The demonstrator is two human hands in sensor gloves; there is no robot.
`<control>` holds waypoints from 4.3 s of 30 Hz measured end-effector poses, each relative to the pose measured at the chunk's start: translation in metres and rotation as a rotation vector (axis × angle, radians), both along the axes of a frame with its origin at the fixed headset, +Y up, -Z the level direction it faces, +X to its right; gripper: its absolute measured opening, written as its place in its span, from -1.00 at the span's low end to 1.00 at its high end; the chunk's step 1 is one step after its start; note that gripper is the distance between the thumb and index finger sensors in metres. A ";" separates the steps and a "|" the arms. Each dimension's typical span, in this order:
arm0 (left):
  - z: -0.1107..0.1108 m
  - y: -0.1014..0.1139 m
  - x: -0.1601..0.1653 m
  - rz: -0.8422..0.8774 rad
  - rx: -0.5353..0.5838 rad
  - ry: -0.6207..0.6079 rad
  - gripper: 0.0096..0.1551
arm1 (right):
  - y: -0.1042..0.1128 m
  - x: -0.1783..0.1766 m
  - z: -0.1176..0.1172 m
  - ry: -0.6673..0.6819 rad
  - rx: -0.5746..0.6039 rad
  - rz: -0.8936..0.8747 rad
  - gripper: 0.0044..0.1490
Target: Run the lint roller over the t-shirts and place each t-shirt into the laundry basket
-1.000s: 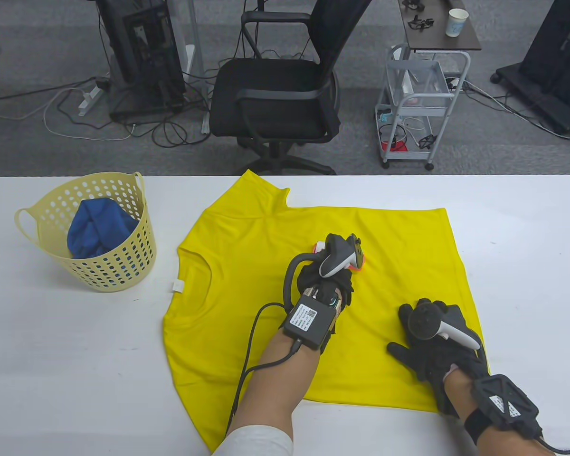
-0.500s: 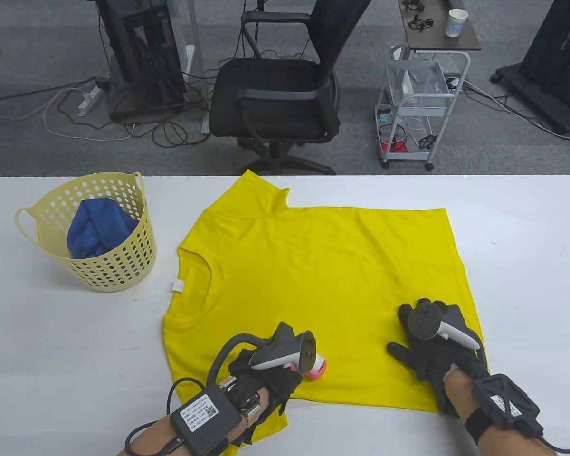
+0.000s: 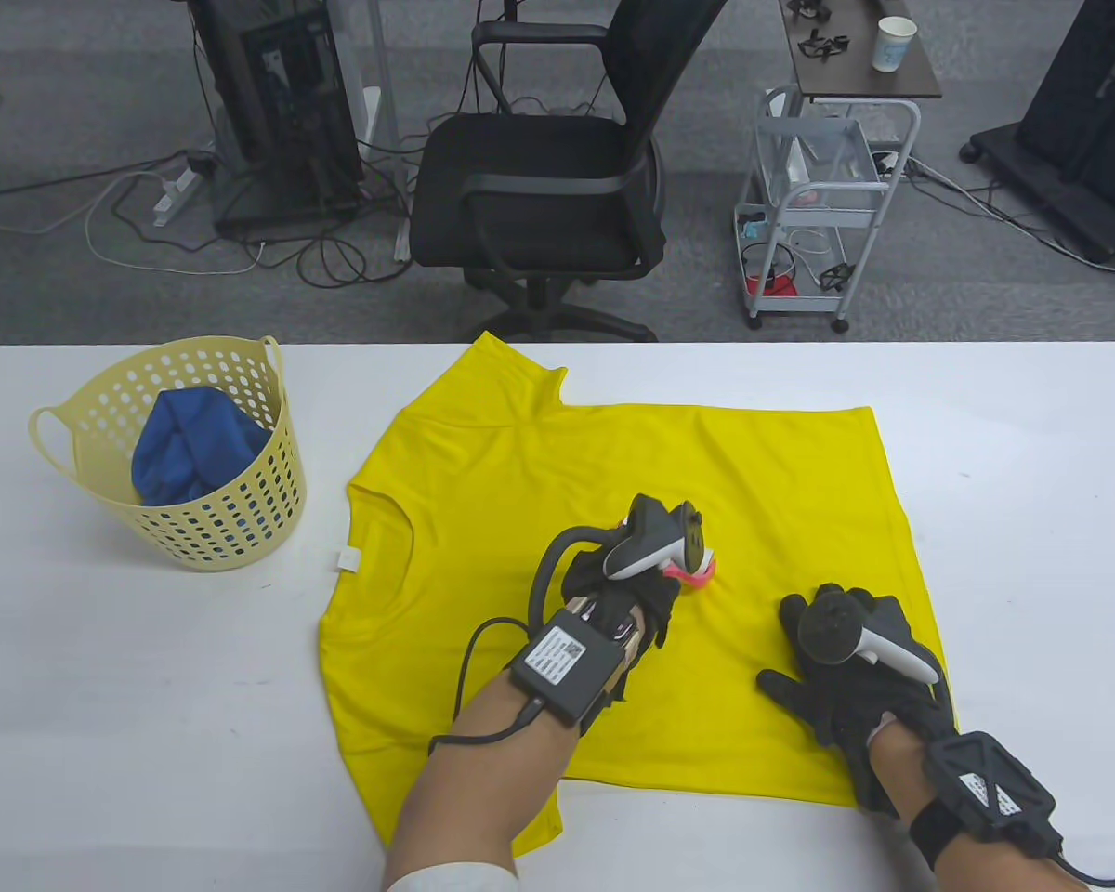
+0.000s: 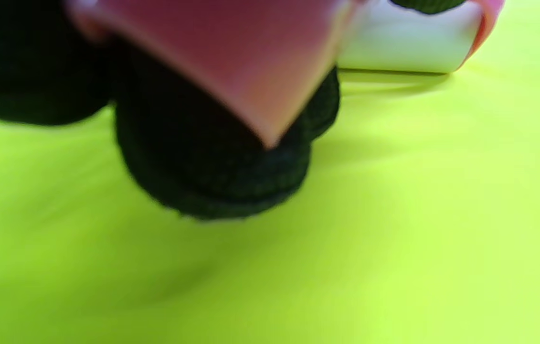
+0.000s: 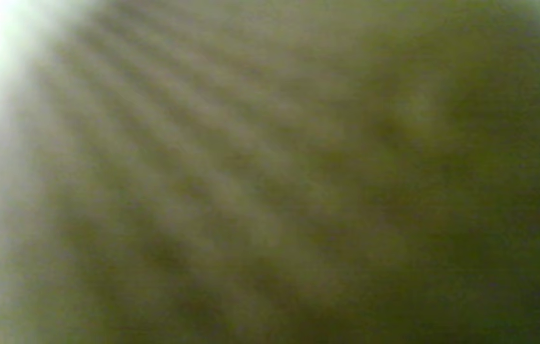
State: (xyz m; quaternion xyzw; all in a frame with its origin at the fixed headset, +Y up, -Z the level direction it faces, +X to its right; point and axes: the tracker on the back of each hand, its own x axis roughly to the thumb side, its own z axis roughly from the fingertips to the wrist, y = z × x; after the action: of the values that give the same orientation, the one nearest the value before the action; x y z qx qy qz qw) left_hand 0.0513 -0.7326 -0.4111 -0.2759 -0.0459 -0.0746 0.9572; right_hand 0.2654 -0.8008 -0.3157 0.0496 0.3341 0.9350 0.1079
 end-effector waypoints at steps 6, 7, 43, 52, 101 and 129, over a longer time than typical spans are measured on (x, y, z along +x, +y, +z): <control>-0.035 -0.005 0.017 0.044 0.047 0.106 -0.14 | 0.000 0.000 0.000 0.001 -0.002 -0.005 0.19; -0.035 -0.005 0.018 0.045 0.051 0.110 -0.14 | 0.000 0.000 0.000 0.001 -0.002 -0.005 0.19; 0.128 0.010 -0.132 0.379 0.100 -0.111 -0.12 | 0.074 -0.031 0.026 0.016 0.581 -0.189 0.03; 0.138 0.020 -0.118 0.947 0.093 -0.151 0.05 | 0.109 -0.146 0.070 0.184 0.319 -0.642 0.14; 0.097 -0.075 -0.205 0.176 -0.201 -0.101 0.26 | 0.089 -0.018 -0.093 -0.338 0.548 0.130 -0.35; 0.100 -0.071 -0.203 0.160 -0.204 -0.103 0.25 | 0.112 0.027 0.059 -0.077 0.125 0.161 -0.32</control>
State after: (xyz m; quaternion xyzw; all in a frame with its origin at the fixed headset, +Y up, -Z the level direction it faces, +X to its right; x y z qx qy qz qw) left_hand -0.1515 -0.8033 -0.3110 -0.3630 -0.1240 -0.0071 0.9235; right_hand 0.2922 -0.6890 -0.2566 -0.0069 0.2738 0.9609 0.0418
